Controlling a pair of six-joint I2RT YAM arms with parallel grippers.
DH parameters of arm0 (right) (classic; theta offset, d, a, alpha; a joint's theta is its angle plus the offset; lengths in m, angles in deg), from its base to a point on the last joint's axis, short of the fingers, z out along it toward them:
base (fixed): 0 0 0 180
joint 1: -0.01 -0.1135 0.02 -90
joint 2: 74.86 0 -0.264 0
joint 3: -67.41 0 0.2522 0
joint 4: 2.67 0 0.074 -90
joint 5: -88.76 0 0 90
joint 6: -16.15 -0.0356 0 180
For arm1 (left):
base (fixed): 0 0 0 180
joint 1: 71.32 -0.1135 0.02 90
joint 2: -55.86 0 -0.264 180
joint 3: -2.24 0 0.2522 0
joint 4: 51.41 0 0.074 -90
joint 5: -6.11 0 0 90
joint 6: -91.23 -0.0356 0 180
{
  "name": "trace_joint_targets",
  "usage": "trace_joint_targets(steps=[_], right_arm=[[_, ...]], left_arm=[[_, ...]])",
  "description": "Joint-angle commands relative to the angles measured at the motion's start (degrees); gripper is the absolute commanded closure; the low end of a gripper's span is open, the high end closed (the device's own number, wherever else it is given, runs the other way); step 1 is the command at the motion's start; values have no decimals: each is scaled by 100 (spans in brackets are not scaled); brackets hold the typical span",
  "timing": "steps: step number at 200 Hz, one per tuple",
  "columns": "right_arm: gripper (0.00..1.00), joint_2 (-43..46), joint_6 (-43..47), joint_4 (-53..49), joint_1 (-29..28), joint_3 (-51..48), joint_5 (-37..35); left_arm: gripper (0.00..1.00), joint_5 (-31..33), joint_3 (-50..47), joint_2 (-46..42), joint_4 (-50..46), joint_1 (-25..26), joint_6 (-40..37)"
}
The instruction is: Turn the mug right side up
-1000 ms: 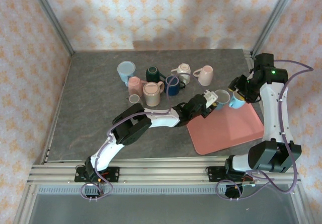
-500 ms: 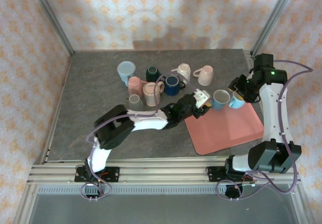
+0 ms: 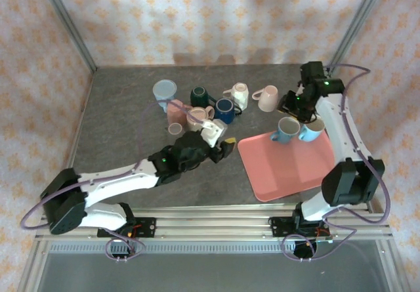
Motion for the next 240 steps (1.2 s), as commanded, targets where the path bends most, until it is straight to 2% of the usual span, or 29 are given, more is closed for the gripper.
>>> trace_joint_targets(steps=[1,30,60,82,104,125,155,182,207,240], right_arm=[[49,-168,-222,236,-486,301,-354],[50,-363,-550,504,-1178,288,-401],[52,-496,-112,802,-1972,219,-367],[52,-594,430,1084,-2420,131,-16],[52,-830,492,1072,-2678,284,107],[53,-996,646,1038,-2734,411,-130],[54,-1111,2273,1207,-2645,382,-646],[53,-1104,4003,1539,-2391,217,-426],[50,-1124,5518,1686,-2060,40,105],[46,-1567,7073,1359,-1720,263,576]], left_arm=[[41,532,-191,-644,-1246,-358,806],[40,461,-412,-1588,-2388,-1039,1422],[39,343,-267,-2183,-3692,-1635,1710],[39,56,-58,-2268,-4462,-2156,1957],[40,-292,46,-2127,-4901,-2692,2154],[42,-680,79,-1947,-4970,-3030,2138],[42,-843,80,-1864,-4781,-3101,2104],[41,-1196,98,-1735,-4529,-3102,2008],[41,-1547,23,-1643,-4174,-3100,1981],[41,-1656,-52,-1559,-3904,-3100,1947]])
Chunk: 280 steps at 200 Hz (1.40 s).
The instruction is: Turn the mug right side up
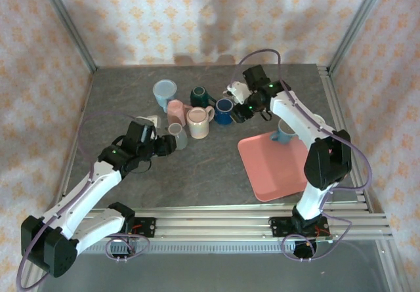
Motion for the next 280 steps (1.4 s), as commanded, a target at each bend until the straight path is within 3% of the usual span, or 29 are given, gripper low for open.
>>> trace_joint_targets(steps=[1,44,119,192,280], right_arm=[[46,-375,1699,-168,178,146,443],[44,-893,2717,150,474,238,903],[43,-1596,2945,405,538,604,1102],[42,-1715,3262,1040,577,541,955],[43,-1966,3390,1121,578,544,1023]], left_arm=[[41,-259,35,43,370,-38,-80],[41,-388,52,160,431,-38,-252],[41,-421,-101,219,573,-40,-308],[41,-596,-96,380,754,-37,-346],[42,-754,-81,415,753,-38,-323]])
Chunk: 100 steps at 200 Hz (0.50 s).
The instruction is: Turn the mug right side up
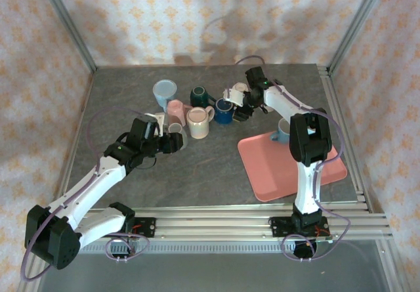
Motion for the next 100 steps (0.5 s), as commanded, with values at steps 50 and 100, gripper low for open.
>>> trace_joint_targets(steps=[50,100], right_arm=[[46,85,80,96,9,-288,119],[46,734,-21,144,-207,-881,46]], left_arm=[[42,-132,-93,24,204,-38,-47],[42,-152,-217,59,422,-38,81]])
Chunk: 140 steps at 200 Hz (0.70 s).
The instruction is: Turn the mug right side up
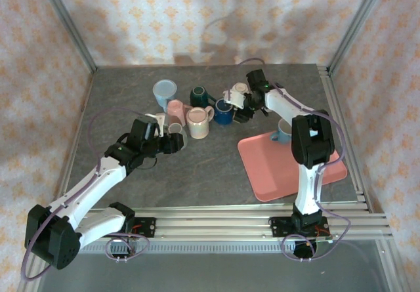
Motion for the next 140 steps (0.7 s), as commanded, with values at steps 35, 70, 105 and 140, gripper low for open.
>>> trace_joint_targets(steps=[35,70,105,140], right_arm=[[47,727,-367,-94,-247,-533,-168],[49,777,-1376,48,-149,-488,-256],[51,678,-1566,1,-11,-483,-305],[60,408,-1559,-120,101,-173,-321]], left_arm=[[42,-116,-109,2,226,-42,53],[42,-99,-172,-104,236,-40,87],[42,-92,-251,-241,234,-42,134],[43,-66,-286,-345,154,-38,82]])
